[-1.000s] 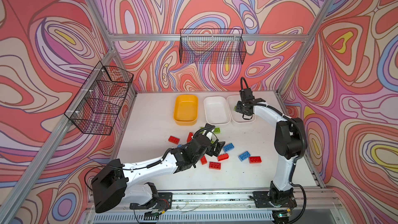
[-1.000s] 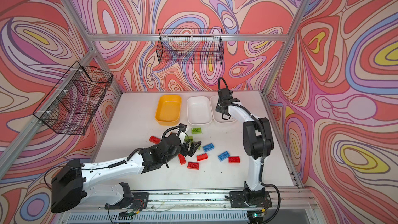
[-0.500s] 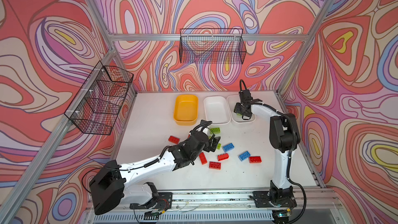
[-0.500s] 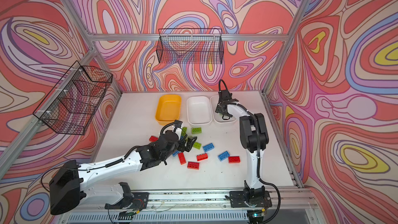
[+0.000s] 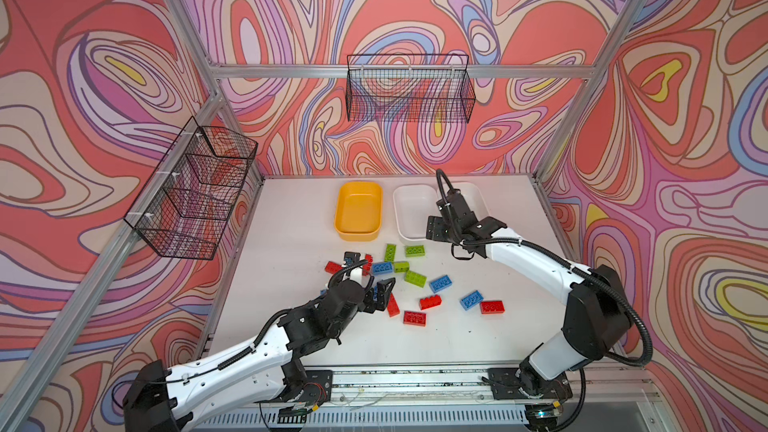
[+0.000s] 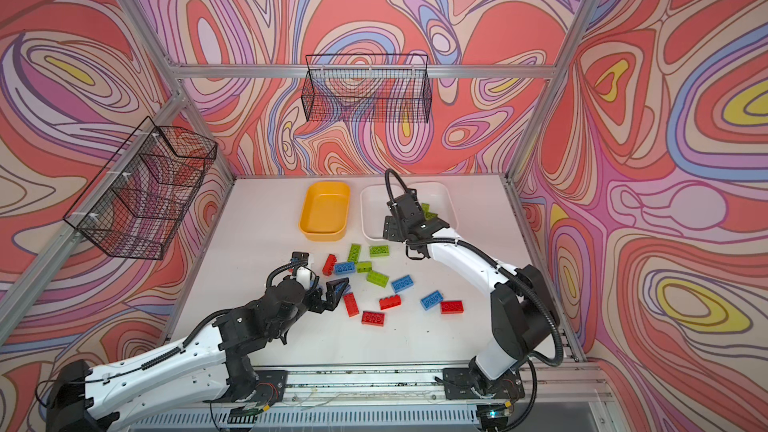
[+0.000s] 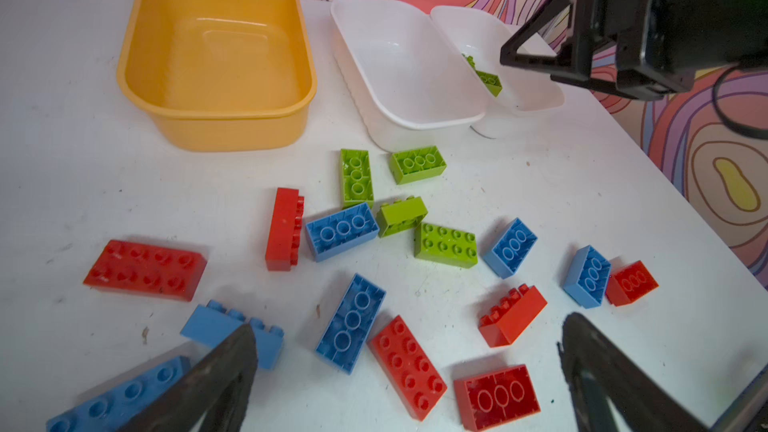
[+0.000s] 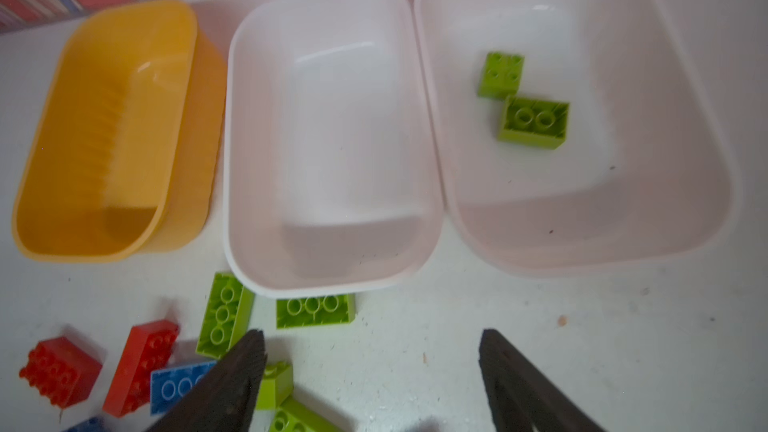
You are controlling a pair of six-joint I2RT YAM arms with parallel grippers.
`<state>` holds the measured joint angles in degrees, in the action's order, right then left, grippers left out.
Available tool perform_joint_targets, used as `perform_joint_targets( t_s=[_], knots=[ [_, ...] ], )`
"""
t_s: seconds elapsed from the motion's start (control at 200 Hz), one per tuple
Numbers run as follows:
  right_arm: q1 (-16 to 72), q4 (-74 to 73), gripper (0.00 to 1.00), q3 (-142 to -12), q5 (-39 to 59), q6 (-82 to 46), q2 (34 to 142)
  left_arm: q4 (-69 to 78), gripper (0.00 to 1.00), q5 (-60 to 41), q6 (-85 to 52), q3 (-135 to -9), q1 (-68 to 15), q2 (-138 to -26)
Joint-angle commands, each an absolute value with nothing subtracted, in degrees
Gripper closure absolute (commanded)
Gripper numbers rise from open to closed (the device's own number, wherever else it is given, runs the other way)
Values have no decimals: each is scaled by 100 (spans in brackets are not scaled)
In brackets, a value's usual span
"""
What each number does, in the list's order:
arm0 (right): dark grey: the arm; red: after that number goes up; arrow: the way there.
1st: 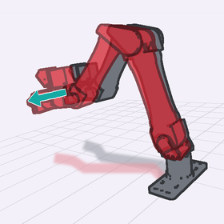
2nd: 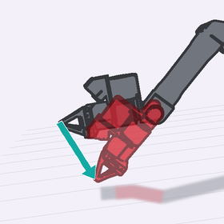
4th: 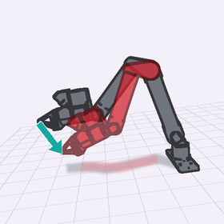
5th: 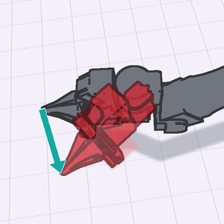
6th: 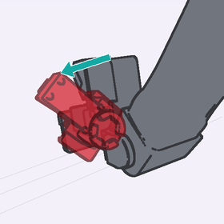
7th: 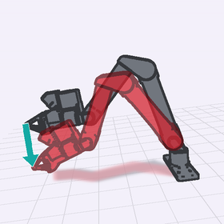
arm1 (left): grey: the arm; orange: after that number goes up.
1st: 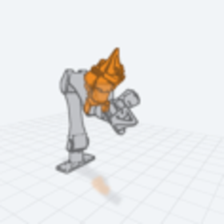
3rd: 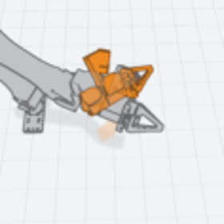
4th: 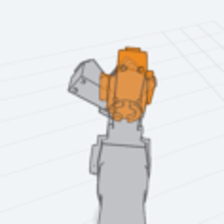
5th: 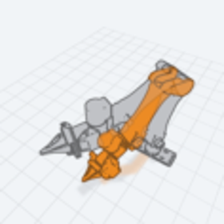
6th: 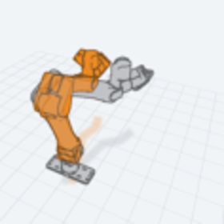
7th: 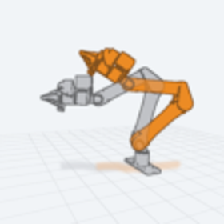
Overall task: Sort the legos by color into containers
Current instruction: 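Move the right gripper to a lime-green brick beside the white tray and grasp it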
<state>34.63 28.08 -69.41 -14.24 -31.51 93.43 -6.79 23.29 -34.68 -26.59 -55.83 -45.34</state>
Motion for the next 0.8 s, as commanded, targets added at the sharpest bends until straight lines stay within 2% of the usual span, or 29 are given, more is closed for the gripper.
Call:
perform_joint_targets(
  t_s=[0.0,0.23,0.496,0.791],
  knots=[
    [3886,2699,15,-6768,-1561,-3502,9778,-1084,0,2438,-3743,-2509,-5588,-4126],
    [4078,2358,15,-6959,-1635,-3545,10557,-1386,0,2452,-3875,-2454,-5581,-3758],
    [4030,2565,14,-8067,-1909,-3231,11561,-1473,0,2640,-3867,-2516,-5586,-3762],
    [3768,2799,14,-8904,-1760,-3001,12094,-1745,0,2861,-3817,-2496,-5581,-3535]
  ],
)
